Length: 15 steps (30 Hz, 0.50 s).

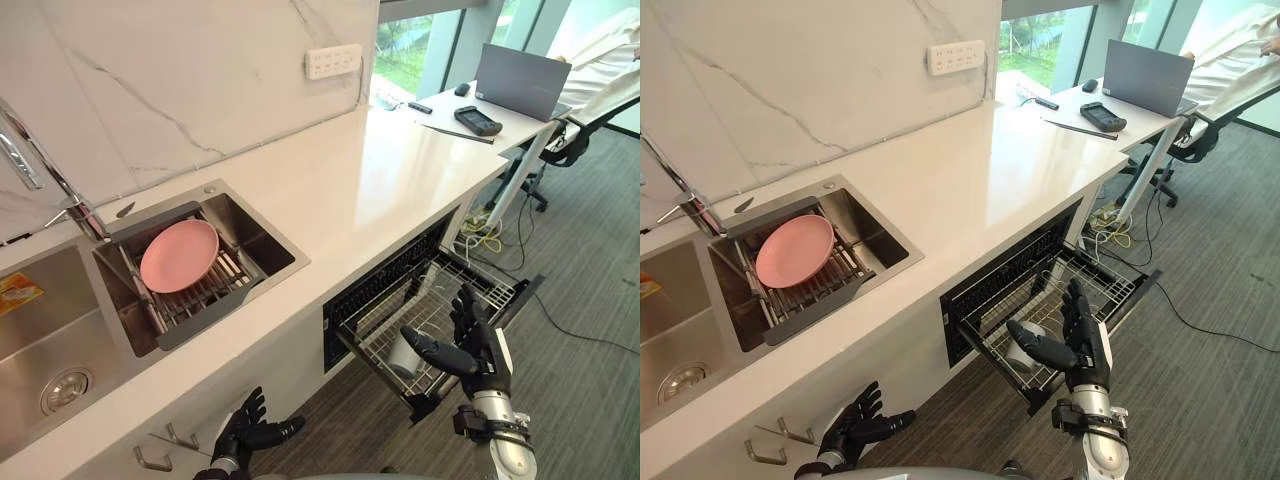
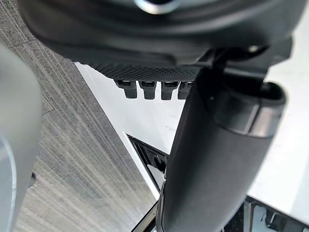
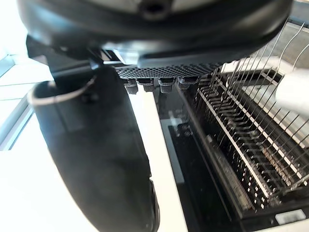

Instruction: Walk over to the sink, pick up the cup, carry it to the dishwasher, place the cup inside the dishwasher, then close the dishwasher door

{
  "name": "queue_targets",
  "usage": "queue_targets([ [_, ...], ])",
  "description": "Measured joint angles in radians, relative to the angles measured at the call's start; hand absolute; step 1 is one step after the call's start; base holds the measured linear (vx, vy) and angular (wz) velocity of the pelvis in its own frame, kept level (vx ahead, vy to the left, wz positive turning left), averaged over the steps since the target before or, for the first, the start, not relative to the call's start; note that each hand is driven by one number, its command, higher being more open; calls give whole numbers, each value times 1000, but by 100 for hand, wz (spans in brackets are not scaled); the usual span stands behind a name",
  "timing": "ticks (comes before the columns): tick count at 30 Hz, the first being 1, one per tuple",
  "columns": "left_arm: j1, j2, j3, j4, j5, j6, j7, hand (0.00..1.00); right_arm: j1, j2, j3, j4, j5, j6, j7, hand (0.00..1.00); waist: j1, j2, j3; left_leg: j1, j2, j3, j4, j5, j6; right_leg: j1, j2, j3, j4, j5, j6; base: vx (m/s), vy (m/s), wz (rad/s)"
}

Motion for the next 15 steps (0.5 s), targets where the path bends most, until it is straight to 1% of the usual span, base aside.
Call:
queue_targets([
  [1,2,-3,6,0,0,-1,-1,100,9,-3,-4,-20,0,-1,-3,100,-1,-4,2,0,7,37,-8,10,-3,0,-24,-34,35,-19,0,40,24,101],
  [3,5,-9,17,0,0,-1,-2,100,8,-5,-10,-34,0,-10,-10,100,-2,-5,0,-1,18,104,-32,22,-5,0,-59,-91,78,-48,14,59,30,90],
  [4,5,-11,17,0,0,-2,-3,100,8,-7,-9,-38,-1,-13,-15,100,-1,-5,-1,-5,21,135,-33,27,-11,-1,-71,-111,92,-56,20,70,37,91],
  [5,5,-12,17,-1,-5,-5,-8,100,3,-10,-10,-45,-1,-14,-19,100,3,-3,-2,-17,20,164,-31,50,-16,-7,-91,-140,124,-75,32,70,43,73],
  [6,8,-12,17,-1,-16,-12,-19,100,-9,-11,-8,-47,-1,-15,-19,100,19,-3,-3,-28,8,164,-23,55,-12,-24,-118,-145,164,-99,43,73,64,54],
  [7,11,-8,17,-1,-23,-16,-25,100,-15,-9,-5,-51,-1,-15,-15,100,28,-4,-3,-36,0,163,-10,43,-8,-37,-134,-144,191,-114,50,80,87,23],
  [8,15,-1,17,-2,-39,-20,-35,100,-28,-5,-3,-57,-1,-16,-4,100,42,-8,-2,-60,-19,160,39,7,-1,-56,-169,-142,244,-148,68,98,109,23],
  [9,20,9,18,-2,-41,-25,-42,100,-45,-8,7,-65,-2,-16,-3,100,47,-12,-1,-95,-31,148,117,-39,9,-70,-207,-145,299,-178,76,131,133,34],
  [10,31,18,20,-2,-47,-28,-52,100,-20,3,11,-79,-3,-36,-15,100,40,-16,1,-123,-39,134,201,-90,19,-74,-241,-148,361,-204,85,131,105,31],
  [11,46,23,18,-4,-47,-31,-70,100,-17,3,12,-79,-3,-39,-21,100,30,-19,4,-134,-40,129,242,-110,18,-83,-255,-134,404,-212,81,139,123,21],
  [12,62,31,15,-8,-40,-34,-87,100,-17,-1,12,-78,-3,-39,-27,100,21,-20,4,-145,-38,123,290,-135,20,-117,-274,-95,491,-216,68,119,164,10],
  [13,90,59,11,-39,-8,-36,-107,100,-16,4,12,-76,-2,-40,-34,100,12,-44,9,-147,-45,120,327,-165,26,-171,-295,1,605,-212,55,95,167,9],
  [15,110,90,0,-69,12,-38,-118,100,-12,18,17,-63,-5,-46,-48,100,9,-73,8,-146,-60,104,332,-170,29,-194,-297,78,650,-205,45,53,97,21],
])
